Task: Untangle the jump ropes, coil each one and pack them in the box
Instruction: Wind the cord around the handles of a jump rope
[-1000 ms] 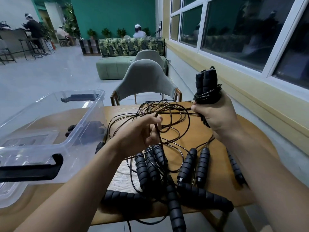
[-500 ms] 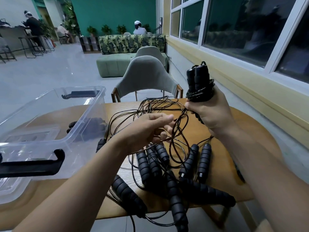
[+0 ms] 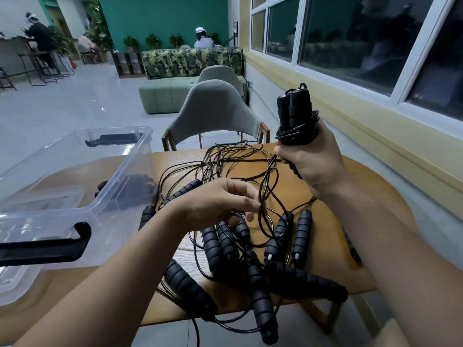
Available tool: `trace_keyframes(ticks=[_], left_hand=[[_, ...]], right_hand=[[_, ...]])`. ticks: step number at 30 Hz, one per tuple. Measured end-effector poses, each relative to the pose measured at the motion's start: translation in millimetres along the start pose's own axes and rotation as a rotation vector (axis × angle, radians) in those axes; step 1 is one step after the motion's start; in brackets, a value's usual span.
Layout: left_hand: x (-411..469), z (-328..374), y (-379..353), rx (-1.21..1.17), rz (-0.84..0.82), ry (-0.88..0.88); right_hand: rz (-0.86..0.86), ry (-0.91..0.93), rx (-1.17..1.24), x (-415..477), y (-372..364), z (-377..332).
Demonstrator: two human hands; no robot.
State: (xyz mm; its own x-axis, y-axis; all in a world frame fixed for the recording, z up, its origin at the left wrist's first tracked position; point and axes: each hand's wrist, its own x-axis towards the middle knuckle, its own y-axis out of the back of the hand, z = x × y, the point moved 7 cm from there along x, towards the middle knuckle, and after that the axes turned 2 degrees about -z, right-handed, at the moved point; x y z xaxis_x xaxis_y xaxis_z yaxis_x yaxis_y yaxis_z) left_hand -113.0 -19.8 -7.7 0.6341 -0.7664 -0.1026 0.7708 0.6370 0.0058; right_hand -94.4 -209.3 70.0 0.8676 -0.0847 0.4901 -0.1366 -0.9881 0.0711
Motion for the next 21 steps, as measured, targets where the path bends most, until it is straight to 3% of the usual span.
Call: trace_keyframes(ticks=[7, 12, 18, 21], left_hand=[[5, -1, 27, 0.184, 0.356, -0.112], [-5, 16, 58, 0.215, 0.627, -0.24], [-2, 23, 57, 0.19, 0.683, -0.263], [2, 22, 55, 0.102, 0.709, -0.214]], right_hand=[[-0.05, -0.072, 0.014, -3, 3, -4], [-0.318, -0.183, -0.174, -20, -20, 0], [-0.393, -0.29, -0.172, -32, -50, 8], [-0.352, -0.298, -0.195, -32, -57, 11]])
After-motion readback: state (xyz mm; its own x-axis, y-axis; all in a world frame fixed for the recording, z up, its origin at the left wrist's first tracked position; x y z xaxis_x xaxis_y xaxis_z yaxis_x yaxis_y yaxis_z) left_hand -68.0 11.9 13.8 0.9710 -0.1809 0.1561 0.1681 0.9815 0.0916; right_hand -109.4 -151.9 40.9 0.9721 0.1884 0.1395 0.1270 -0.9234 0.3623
